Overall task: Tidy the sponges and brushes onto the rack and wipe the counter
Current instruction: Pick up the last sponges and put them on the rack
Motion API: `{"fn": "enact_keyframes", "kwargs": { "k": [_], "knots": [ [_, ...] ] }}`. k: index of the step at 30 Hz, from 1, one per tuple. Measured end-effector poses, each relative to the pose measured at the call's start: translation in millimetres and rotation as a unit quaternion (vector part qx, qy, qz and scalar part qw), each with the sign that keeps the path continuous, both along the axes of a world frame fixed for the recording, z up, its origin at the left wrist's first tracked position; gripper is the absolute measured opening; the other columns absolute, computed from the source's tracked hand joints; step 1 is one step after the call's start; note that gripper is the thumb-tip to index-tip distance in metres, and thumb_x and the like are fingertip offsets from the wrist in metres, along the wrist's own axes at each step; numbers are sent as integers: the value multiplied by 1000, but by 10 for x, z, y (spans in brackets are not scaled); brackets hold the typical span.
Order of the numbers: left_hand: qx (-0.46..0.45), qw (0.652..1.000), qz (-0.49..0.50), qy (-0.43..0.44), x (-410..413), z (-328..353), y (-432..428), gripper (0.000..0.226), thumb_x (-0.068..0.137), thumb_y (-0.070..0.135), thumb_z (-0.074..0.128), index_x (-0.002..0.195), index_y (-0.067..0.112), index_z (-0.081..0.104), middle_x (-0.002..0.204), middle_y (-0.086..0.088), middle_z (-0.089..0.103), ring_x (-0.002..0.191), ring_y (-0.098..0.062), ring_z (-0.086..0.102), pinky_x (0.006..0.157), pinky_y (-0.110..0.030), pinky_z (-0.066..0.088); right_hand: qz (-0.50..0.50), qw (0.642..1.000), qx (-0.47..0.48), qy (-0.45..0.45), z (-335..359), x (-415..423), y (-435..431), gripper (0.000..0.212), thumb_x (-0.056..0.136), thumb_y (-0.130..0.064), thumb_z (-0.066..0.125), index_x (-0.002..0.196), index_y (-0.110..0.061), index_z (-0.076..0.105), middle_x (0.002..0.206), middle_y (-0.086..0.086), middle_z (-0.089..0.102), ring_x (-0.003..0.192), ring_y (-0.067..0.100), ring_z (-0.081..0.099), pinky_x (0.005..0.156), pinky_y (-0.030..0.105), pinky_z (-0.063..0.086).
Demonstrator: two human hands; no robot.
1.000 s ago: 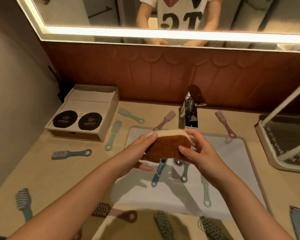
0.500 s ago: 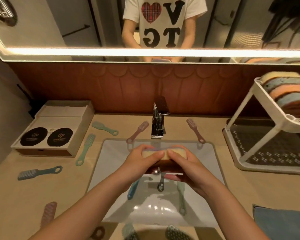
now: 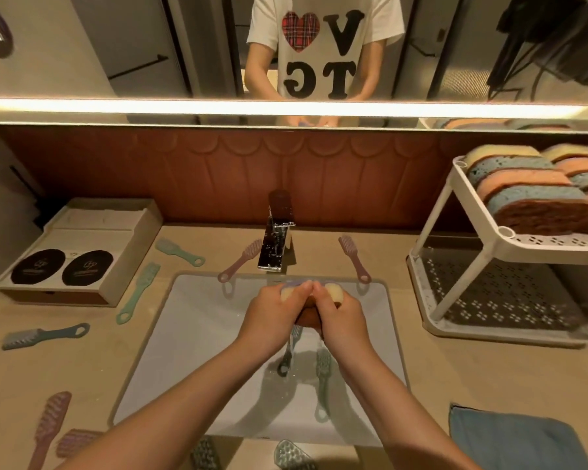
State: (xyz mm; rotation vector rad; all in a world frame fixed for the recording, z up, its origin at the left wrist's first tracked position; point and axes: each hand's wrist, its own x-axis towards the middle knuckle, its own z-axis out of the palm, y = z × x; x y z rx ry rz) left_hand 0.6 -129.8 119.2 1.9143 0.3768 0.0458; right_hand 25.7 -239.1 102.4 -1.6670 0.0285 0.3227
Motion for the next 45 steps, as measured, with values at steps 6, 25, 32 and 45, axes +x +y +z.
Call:
{"fn": "enact_keyframes", "kwargs": {
  "k": [6, 25, 32, 45],
  "knots": [
    [261, 964, -35, -21, 70, 42, -190, 34, 96, 42, 38, 92, 28, 69, 83, -4, 70, 82, -23, 62, 68, -33, 45, 5, 998, -60, -10, -95, 144, -126, 39, 90, -45, 43, 90, -15, 69, 86, 7, 72, 84, 23, 68, 82, 45, 55],
    [187, 978, -65, -58, 296, 285, -469, 45, 80, 64, 35, 87, 34, 67, 77, 0, 68, 67, -16, 64, 60, -29, 47, 87, 981, -121, -125, 298, 471, -823, 50, 78, -68, 40, 96, -28, 64, 81, -3, 67, 79, 19, 63, 79, 46, 53],
    [129, 983, -85, -100, 505, 780, -719, 43, 83, 61, 45, 90, 22, 60, 76, 9, 60, 69, -7, 55, 63, -29, 42, 115, 967, -120, -194, 898, 607, -1400, 36, 85, -49, 56, 115, -33, 46, 97, -10, 60, 86, 3, 59, 78, 29, 50],
    [94, 960, -202, -171, 986, 1203, -1602, 30, 87, 36, 59, 109, 23, 45, 98, 6, 63, 88, -9, 63, 70, -18, 48, -68, 967, -97, -224, 1207, 887, -2431, 45, 89, -43, 52, 130, -36, 34, 124, -9, 53, 111, 8, 54, 91, 29, 46]
  ]
}}
